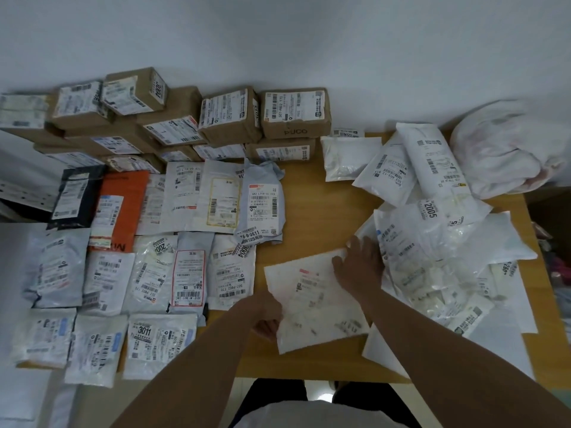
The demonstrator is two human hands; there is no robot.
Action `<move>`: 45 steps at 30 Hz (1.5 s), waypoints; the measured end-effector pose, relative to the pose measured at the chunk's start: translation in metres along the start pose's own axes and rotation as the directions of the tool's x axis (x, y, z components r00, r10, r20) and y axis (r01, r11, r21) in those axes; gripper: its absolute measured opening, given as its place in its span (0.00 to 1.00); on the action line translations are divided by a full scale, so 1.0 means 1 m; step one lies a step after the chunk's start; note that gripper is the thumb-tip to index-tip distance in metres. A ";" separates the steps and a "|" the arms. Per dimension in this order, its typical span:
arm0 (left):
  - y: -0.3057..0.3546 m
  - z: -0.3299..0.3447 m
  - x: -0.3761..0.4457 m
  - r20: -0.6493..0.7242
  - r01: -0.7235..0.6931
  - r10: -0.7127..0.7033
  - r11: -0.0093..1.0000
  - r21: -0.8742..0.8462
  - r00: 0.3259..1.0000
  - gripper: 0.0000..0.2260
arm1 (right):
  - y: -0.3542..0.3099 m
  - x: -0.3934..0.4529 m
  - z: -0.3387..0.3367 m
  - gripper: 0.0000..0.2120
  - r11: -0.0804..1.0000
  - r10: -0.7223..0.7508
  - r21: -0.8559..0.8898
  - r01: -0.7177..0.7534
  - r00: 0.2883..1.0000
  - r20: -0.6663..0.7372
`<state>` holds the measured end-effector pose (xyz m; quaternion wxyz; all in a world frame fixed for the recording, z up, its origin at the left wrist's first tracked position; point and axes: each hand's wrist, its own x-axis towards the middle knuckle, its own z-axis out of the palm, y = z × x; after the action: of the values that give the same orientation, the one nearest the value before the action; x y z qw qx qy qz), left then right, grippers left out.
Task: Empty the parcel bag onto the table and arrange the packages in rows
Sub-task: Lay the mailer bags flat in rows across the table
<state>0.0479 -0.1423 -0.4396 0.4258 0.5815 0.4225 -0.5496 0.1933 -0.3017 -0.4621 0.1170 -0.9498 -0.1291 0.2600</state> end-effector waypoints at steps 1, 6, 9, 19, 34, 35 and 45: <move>0.001 0.001 -0.001 0.001 -0.007 0.008 0.997 -0.078 1.000 0.09 | 0.002 0.002 -0.001 0.28 0.999 0.002 0.049 -0.001 0.999 -0.033; 0.008 0.013 -0.006 0.091 -0.003 0.033 0.947 -0.322 0.995 0.07 | 0.005 -0.005 -0.004 0.26 0.963 -0.035 0.264 0.057 0.996 -0.088; 0.020 0.020 -0.011 0.154 -0.010 0.063 0.947 -0.323 0.986 0.08 | 0.009 -0.006 -0.003 0.39 0.992 -0.078 0.104 0.072 0.995 0.055; 0.026 0.022 0.003 -0.547 -0.223 0.652 0.725 0.651 0.525 0.26 | 0.006 -0.001 -0.005 0.43 0.999 -0.029 -0.039 0.033 0.993 0.111; 0.045 0.032 0.014 -0.570 -0.167 0.547 0.795 0.583 0.613 0.38 | 0.012 0.008 -0.015 0.34 0.997 0.072 -0.036 -0.072 0.997 0.002; 0.046 0.032 0.014 -0.576 -0.167 0.524 0.813 0.558 0.628 0.39 | 0.013 0.008 -0.017 0.34 0.995 0.098 -0.008 -0.098 0.995 -0.014; 0.068 0.030 0.002 -0.653 -0.256 0.349 0.937 0.238 0.672 0.36 | 0.008 -0.003 -0.016 0.41 0.951 0.236 0.215 -0.220 0.971 -0.049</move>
<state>0.1053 -0.1900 -0.4406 0.2865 0.8305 0.4115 -0.2425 0.2013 -0.3129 -0.4498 0.1896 -0.9498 0.0137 0.2486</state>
